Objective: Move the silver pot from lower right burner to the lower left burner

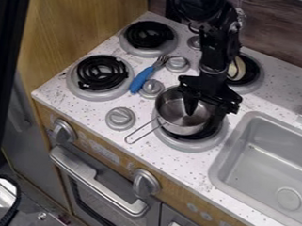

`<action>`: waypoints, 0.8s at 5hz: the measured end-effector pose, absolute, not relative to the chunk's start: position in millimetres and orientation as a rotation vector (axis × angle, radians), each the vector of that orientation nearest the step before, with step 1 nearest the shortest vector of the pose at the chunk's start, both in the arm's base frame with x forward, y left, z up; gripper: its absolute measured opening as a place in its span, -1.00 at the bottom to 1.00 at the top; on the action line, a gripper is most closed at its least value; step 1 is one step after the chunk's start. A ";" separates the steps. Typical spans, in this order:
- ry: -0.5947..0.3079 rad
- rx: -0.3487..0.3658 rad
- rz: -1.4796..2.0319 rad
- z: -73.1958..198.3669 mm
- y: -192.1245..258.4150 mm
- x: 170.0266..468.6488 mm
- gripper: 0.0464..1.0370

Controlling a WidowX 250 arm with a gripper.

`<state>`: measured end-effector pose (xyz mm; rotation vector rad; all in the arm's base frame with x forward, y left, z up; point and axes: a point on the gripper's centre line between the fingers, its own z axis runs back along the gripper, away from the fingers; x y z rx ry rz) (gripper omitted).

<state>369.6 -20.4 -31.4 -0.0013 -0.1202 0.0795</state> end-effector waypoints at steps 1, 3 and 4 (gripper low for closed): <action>-0.120 0.001 0.086 -34.6 -19.1 370.3 -0.28; -0.105 -0.003 0.079 -37.9 -20.4 368.8 -0.93; -0.082 0.000 0.044 -35.8 -21.4 366.9 -0.95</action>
